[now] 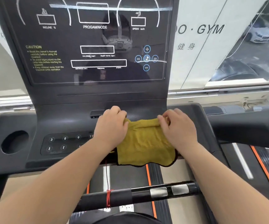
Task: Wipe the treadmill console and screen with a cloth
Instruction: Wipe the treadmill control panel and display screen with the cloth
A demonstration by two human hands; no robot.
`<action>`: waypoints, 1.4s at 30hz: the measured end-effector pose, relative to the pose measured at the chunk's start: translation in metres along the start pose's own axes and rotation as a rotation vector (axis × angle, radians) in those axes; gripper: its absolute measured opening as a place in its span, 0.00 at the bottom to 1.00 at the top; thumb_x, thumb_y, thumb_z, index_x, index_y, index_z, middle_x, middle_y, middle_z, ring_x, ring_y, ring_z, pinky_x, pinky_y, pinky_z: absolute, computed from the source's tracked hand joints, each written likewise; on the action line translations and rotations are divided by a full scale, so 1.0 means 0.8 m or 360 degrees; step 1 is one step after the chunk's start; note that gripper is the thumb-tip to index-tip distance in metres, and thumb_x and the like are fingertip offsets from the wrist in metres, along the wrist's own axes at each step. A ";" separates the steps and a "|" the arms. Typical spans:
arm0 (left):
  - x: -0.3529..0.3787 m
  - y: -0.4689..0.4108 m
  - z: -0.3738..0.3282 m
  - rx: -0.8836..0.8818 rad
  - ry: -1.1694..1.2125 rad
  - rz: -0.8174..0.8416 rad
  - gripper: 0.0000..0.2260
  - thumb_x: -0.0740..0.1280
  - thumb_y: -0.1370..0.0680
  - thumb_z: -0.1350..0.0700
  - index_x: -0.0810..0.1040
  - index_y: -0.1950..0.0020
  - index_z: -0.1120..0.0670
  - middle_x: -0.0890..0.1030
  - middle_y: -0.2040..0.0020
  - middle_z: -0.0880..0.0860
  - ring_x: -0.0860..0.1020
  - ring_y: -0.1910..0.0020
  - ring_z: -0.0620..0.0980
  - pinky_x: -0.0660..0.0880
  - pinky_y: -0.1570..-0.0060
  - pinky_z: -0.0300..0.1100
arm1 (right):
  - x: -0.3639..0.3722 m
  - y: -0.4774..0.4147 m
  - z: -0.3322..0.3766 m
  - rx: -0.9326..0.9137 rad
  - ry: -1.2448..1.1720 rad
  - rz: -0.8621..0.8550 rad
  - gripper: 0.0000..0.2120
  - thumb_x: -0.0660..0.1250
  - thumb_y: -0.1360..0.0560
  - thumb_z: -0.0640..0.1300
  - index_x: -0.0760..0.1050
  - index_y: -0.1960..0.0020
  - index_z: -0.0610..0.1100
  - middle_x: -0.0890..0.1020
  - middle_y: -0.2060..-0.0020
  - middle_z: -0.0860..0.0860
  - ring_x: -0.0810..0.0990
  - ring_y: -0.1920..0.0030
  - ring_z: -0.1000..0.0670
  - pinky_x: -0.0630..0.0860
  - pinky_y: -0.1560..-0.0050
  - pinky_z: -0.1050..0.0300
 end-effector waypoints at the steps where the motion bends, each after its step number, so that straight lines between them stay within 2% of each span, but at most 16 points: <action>1: 0.000 -0.005 0.002 -0.0065 -0.0033 0.0014 0.11 0.65 0.21 0.51 0.79 0.43 0.55 0.76 0.48 0.54 0.76 0.50 0.57 0.75 0.54 0.51 | 0.003 -0.010 -0.009 0.0177 -0.0003 0.0011 0.20 0.61 0.19 0.60 0.81 0.49 0.45 0.80 0.55 0.49 0.79 0.52 0.44 0.75 0.56 0.50; 3: 0.001 -0.012 0.006 -0.0139 -0.0168 0.0095 0.12 0.65 0.21 0.49 0.77 0.45 0.56 0.75 0.50 0.54 0.76 0.50 0.58 0.73 0.56 0.49 | 0.014 -0.027 -0.021 0.0411 0.0071 0.0195 0.24 0.60 0.19 0.64 0.82 0.47 0.45 0.82 0.52 0.47 0.80 0.48 0.42 0.74 0.53 0.50; 7: 0.003 -0.015 0.006 -0.0111 -0.0387 0.0190 0.10 0.64 0.22 0.49 0.74 0.48 0.55 0.68 0.54 0.52 0.76 0.51 0.58 0.67 0.59 0.48 | 0.024 -0.039 -0.022 0.0434 0.0313 0.0397 0.22 0.65 0.22 0.64 0.80 0.41 0.47 0.81 0.45 0.47 0.78 0.42 0.41 0.75 0.46 0.48; 10: 0.006 -0.014 0.002 -0.0025 -0.0494 0.0232 0.06 0.62 0.21 0.54 0.75 0.48 0.54 0.74 0.52 0.53 0.77 0.50 0.57 0.66 0.59 0.47 | 0.025 -0.040 -0.022 0.0413 0.0214 0.0432 0.14 0.65 0.21 0.51 0.78 0.38 0.49 0.82 0.43 0.48 0.77 0.41 0.42 0.72 0.49 0.51; 13: 0.007 -0.014 -0.002 0.0034 -0.0501 0.0283 0.03 0.60 0.21 0.57 0.73 0.53 0.53 0.77 0.50 0.53 0.77 0.50 0.55 0.66 0.60 0.46 | 0.032 -0.039 -0.017 0.0340 -0.0128 0.0489 0.10 0.64 0.22 0.42 0.80 0.46 0.54 0.80 0.53 0.53 0.78 0.46 0.45 0.70 0.51 0.54; 15: 0.002 -0.014 -0.003 0.0049 -0.0429 0.0210 0.05 0.61 0.21 0.57 0.70 0.57 0.52 0.76 0.54 0.52 0.77 0.54 0.55 0.66 0.62 0.46 | 0.025 -0.043 -0.009 0.0262 -0.0360 0.0420 0.13 0.63 0.22 0.38 0.79 0.55 0.56 0.78 0.56 0.55 0.77 0.50 0.48 0.72 0.49 0.53; 18: -0.023 -0.019 -0.011 0.0199 -0.0215 -0.0190 0.09 0.64 0.23 0.58 0.72 0.63 0.56 0.72 0.64 0.52 0.74 0.66 0.56 0.68 0.71 0.46 | -0.008 -0.051 -0.001 0.0228 -0.0593 0.0038 0.15 0.62 0.21 0.36 0.82 0.55 0.53 0.77 0.55 0.57 0.76 0.52 0.53 0.71 0.50 0.55; 20: -0.038 -0.022 -0.013 0.0288 -0.0165 -0.0447 0.09 0.64 0.23 0.57 0.75 0.64 0.56 0.73 0.66 0.52 0.73 0.68 0.55 0.70 0.73 0.47 | -0.029 -0.053 0.002 0.0238 -0.0507 -0.0198 0.11 0.63 0.19 0.39 0.83 0.47 0.50 0.77 0.50 0.56 0.78 0.49 0.51 0.71 0.50 0.55; 21: -0.037 -0.025 -0.013 0.0307 -0.0186 -0.0451 0.09 0.63 0.23 0.55 0.77 0.62 0.56 0.75 0.64 0.53 0.73 0.66 0.55 0.71 0.71 0.48 | -0.028 -0.053 0.004 0.0269 -0.0390 -0.0157 0.11 0.64 0.19 0.43 0.81 0.39 0.48 0.78 0.44 0.53 0.79 0.43 0.47 0.73 0.45 0.52; 22: -0.031 -0.027 -0.011 0.0299 -0.0237 -0.0389 0.09 0.63 0.22 0.53 0.79 0.58 0.55 0.77 0.61 0.52 0.75 0.63 0.55 0.73 0.67 0.49 | -0.017 -0.053 0.008 0.0337 -0.0213 0.0032 0.18 0.64 0.18 0.50 0.75 0.30 0.47 0.75 0.33 0.48 0.75 0.33 0.41 0.73 0.36 0.46; 23: -0.022 -0.026 -0.008 0.0266 -0.0293 -0.0297 0.08 0.65 0.23 0.51 0.80 0.54 0.53 0.79 0.57 0.52 0.76 0.59 0.55 0.74 0.63 0.49 | 0.000 -0.047 0.012 0.0414 0.0004 0.0292 0.29 0.63 0.18 0.58 0.65 0.21 0.46 0.64 0.22 0.42 0.65 0.24 0.35 0.64 0.27 0.39; 24: -0.013 -0.023 -0.003 0.0227 -0.0322 -0.0226 0.08 0.67 0.23 0.49 0.81 0.51 0.52 0.79 0.53 0.51 0.76 0.56 0.55 0.74 0.60 0.49 | 0.018 -0.036 0.020 0.0439 0.0187 0.0496 0.38 0.60 0.19 0.65 0.53 0.17 0.46 0.51 0.18 0.39 0.53 0.20 0.30 0.54 0.22 0.33; 26: 0.002 -0.009 0.010 0.0178 -0.0293 -0.0161 0.10 0.68 0.24 0.48 0.82 0.47 0.51 0.79 0.49 0.51 0.76 0.52 0.56 0.73 0.55 0.50 | 0.045 -0.010 0.042 0.0356 0.0328 0.0589 0.45 0.52 0.21 0.72 0.41 0.16 0.45 0.38 0.19 0.35 0.40 0.20 0.27 0.42 0.22 0.29; 33: -0.011 0.052 0.075 0.0012 -0.0201 -0.0359 0.15 0.68 0.27 0.49 0.82 0.45 0.54 0.80 0.43 0.54 0.77 0.48 0.60 0.72 0.51 0.53 | 0.089 -0.007 0.025 0.0502 0.0230 0.0534 0.46 0.40 0.23 0.76 0.25 0.20 0.49 0.34 0.20 0.33 0.38 0.20 0.27 0.40 0.22 0.29; 39: -0.009 0.092 0.126 -0.0245 -0.0203 -0.0298 0.20 0.62 0.25 0.43 0.81 0.42 0.55 0.78 0.38 0.57 0.75 0.42 0.61 0.72 0.45 0.56 | 0.116 -0.035 0.049 0.0479 0.0330 0.0469 0.55 0.43 0.27 0.80 0.28 0.20 0.42 0.35 0.21 0.30 0.36 0.20 0.28 0.41 0.21 0.29; 42: 0.000 0.100 0.136 -0.0310 -0.0180 -0.0254 0.21 0.62 0.25 0.42 0.81 0.42 0.55 0.77 0.37 0.56 0.74 0.41 0.61 0.71 0.45 0.57 | 0.121 -0.026 0.076 0.0086 0.0409 0.0476 0.51 0.45 0.25 0.77 0.33 0.18 0.43 0.36 0.20 0.34 0.37 0.20 0.30 0.41 0.22 0.30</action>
Point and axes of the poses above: each hand's wrist, its own y-axis away from the middle knuckle, its own x-axis out of the palm, z = x × y, the point moved 6 cm from there along -y, towards the middle knuckle
